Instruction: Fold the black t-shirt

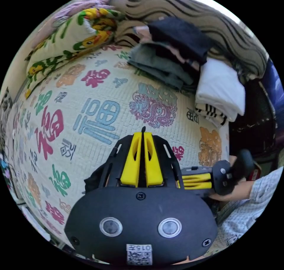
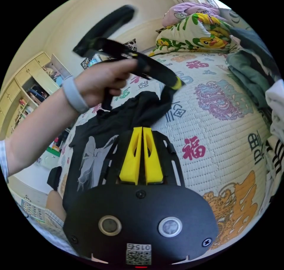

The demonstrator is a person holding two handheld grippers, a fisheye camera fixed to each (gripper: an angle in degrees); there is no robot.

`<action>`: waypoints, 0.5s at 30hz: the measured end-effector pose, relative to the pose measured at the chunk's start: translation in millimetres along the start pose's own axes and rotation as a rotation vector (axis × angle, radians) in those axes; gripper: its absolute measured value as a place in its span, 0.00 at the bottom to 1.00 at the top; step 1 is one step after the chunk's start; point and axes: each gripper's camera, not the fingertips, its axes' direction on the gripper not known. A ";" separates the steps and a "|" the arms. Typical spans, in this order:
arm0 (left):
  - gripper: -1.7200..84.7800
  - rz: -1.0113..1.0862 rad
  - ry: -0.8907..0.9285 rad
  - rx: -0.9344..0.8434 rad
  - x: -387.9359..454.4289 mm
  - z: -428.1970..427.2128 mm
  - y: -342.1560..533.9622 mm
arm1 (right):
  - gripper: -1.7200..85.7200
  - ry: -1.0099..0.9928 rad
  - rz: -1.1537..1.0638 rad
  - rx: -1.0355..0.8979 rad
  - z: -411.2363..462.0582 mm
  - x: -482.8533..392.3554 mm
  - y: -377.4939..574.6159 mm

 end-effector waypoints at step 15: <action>0.01 -0.449 0.122 0.306 -95.5 -102.7 291.8 | 0.11 -0.300 -0.092 -0.090 60.2 69.1 39.1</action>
